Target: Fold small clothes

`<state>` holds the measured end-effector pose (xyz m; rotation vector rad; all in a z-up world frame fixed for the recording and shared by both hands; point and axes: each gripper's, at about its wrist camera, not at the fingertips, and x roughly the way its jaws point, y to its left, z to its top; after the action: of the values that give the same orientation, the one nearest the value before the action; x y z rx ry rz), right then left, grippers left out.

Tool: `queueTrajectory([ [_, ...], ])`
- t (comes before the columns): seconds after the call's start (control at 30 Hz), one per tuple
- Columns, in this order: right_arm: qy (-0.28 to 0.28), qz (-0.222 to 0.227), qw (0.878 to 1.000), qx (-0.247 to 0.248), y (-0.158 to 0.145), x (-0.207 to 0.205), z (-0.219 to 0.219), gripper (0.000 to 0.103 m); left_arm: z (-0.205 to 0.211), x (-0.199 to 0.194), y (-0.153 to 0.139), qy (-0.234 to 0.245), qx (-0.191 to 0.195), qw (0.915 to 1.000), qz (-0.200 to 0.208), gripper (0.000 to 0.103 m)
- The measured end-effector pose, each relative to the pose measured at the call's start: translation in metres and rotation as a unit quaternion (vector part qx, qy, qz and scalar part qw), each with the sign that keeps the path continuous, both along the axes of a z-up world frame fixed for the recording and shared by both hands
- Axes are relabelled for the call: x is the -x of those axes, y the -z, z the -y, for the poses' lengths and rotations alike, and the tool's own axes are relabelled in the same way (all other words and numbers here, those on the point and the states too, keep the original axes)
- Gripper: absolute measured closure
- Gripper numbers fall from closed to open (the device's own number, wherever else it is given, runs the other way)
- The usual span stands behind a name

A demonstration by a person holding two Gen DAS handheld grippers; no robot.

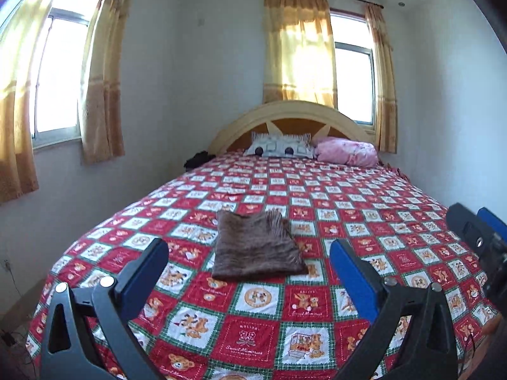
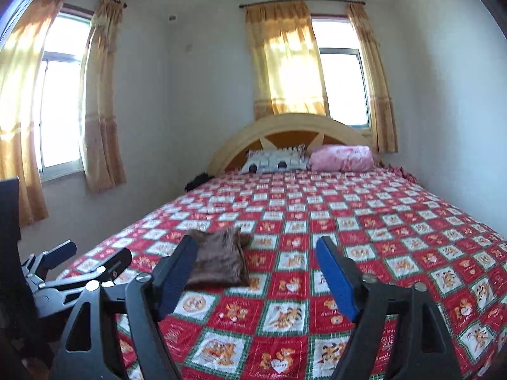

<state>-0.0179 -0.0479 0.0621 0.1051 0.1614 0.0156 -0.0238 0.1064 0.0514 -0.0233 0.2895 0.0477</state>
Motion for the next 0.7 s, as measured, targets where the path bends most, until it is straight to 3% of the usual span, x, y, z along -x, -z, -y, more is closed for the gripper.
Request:
queueTrajectory([
  [0.1, 0.011, 0.02, 1.0, 0.005, -0.009, 0.011, -0.004, 0.014, 0.004, 0.007, -0.006, -0.014, -0.017, 0.9997, 0.01, 0.0],
  [0.23, 0.01, 0.013, 1.0, 0.008, -0.007, 0.013, -0.011, 0.014, 0.009, 0.016, -0.009, -0.07, -0.043, 0.9966, 0.011, 0.0],
  [0.43, 0.011, -0.008, 1.0, 0.021, 0.004, 0.014, -0.02, 0.014, 0.006, 0.024, -0.012, -0.064, -0.036, 0.997, 0.023, 0.0],
  [0.7, 0.017, 0.007, 1.0, 0.018, 0.001, 0.022, -0.02, 0.014, 0.008, 0.029, -0.015, -0.073, -0.043, 0.996, 0.029, 0.0],
])
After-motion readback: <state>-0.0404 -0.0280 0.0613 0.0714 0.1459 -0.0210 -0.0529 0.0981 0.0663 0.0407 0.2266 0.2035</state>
